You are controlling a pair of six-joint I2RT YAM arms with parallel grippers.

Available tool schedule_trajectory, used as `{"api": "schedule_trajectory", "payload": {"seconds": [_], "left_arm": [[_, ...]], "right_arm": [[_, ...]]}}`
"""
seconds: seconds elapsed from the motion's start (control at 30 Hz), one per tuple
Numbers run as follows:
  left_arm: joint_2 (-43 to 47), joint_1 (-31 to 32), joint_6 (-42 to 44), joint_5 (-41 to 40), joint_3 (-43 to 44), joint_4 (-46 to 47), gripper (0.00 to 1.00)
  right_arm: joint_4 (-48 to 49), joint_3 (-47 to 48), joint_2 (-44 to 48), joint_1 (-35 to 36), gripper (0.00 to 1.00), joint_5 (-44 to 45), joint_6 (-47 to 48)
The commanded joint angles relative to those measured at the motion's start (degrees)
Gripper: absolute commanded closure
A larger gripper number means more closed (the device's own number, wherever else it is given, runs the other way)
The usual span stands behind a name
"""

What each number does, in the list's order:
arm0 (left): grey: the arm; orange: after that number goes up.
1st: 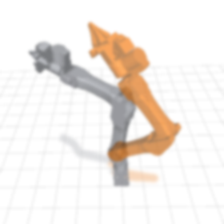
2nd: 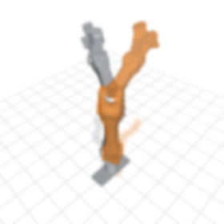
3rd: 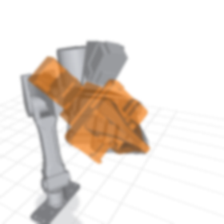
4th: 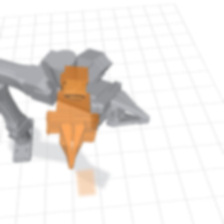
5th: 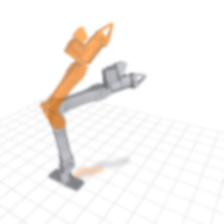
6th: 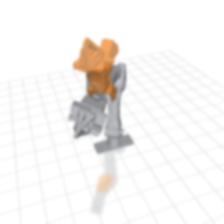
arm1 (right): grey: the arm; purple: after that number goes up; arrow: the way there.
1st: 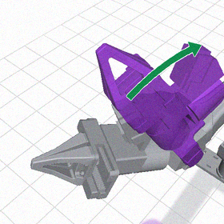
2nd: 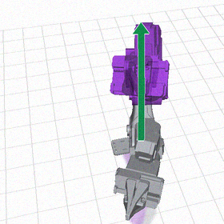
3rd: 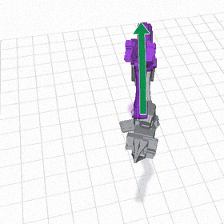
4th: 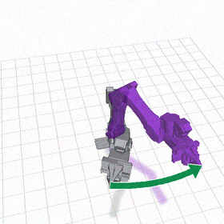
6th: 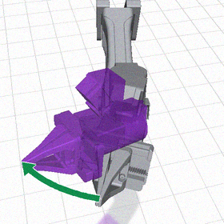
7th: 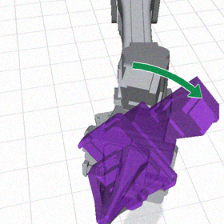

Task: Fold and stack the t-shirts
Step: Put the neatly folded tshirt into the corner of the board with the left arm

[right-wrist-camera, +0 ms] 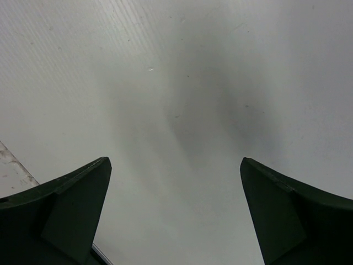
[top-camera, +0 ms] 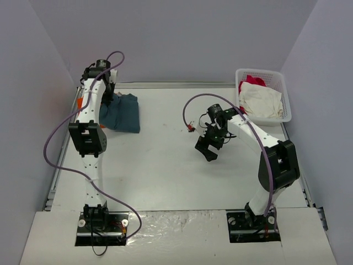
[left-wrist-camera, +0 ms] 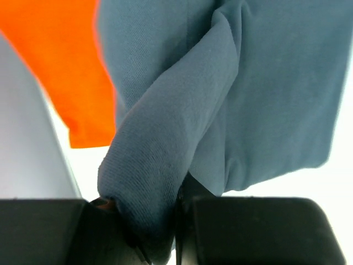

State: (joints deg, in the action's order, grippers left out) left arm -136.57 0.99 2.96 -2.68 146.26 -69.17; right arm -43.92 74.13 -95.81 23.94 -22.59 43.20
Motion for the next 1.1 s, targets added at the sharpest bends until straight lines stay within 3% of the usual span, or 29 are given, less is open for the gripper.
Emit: {"api": "schedule_trajectory", "payload": {"seconds": [0.0, 0.7, 0.9, 0.97, 1.07], "left_arm": [[8.86, -2.74, 2.14, -2.86, -0.88, 1.66, 0.98], [8.17, -9.16, 4.07, -1.01, -1.50, 6.50, 0.98], [6.15, -12.24, 7.49, -5.23, -7.47, 16.59, 0.97], [3.17, -13.47, 9.07, -5.41, -5.55, 18.36, 0.69], [0.26, -13.83, 9.26, -6.11, -3.62, 18.63, 0.48]], "right_arm": [[-1.96, 1.37, -2.27, -0.21, 0.00, -1.05, -1.10], [-2.57, 2.42, -7.20, -0.21, 0.00, -0.44, -1.45], [-3.01, 2.16, -7.90, -0.21, 0.00, -0.35, -1.54], [-3.19, 1.99, -8.16, -0.13, 0.00, -1.05, -1.45], [-3.71, 1.99, -8.25, -0.04, 0.00, -1.23, -1.54]]}}
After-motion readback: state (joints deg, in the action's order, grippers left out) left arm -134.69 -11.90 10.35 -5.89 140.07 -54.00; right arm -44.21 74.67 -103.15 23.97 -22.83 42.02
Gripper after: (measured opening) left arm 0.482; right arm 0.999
